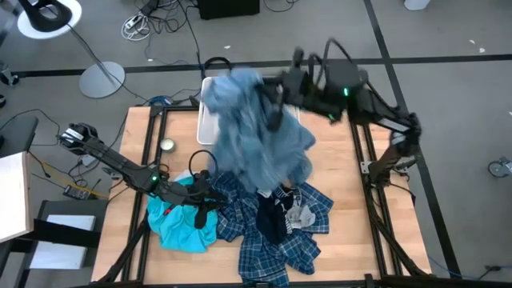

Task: Sort clothes
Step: Put the light blue shirt into the white bin

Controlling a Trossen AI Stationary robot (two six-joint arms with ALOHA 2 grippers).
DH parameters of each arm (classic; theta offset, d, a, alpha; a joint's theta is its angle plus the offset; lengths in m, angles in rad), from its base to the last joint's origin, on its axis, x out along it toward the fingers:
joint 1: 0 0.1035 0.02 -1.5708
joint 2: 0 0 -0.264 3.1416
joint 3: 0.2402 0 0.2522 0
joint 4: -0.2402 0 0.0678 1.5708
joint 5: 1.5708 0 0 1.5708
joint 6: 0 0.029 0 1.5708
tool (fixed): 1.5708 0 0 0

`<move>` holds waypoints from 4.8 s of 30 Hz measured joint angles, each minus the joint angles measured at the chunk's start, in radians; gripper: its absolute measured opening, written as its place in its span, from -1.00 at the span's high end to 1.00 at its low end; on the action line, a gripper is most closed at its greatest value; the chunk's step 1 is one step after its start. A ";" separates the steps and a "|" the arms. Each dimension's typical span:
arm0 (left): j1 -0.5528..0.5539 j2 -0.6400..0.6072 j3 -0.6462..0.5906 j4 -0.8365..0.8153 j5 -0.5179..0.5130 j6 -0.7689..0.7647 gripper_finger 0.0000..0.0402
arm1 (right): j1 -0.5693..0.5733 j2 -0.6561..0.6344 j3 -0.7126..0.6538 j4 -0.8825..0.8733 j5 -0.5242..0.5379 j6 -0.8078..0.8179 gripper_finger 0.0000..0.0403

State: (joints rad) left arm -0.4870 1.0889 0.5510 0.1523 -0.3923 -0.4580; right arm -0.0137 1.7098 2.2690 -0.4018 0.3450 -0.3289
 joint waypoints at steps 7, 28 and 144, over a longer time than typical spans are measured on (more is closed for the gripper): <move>0.000 0.000 0.000 -0.002 0.000 0.005 0.47 | -0.204 0.106 0.047 0.404 -0.124 -0.044 0.97; 0.000 0.000 0.000 -0.007 0.000 0.007 0.47 | -0.348 0.156 -0.199 -0.744 -0.285 0.318 0.89; 0.251 0.203 0.212 0.598 -0.523 0.983 1.00 | 0.073 -0.009 -1.008 1.073 0.126 -0.147 1.00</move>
State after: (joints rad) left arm -0.2360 1.2921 0.7631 0.7502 -0.9151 0.5250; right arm 0.0595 1.7011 1.2607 0.6710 0.4707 -0.4758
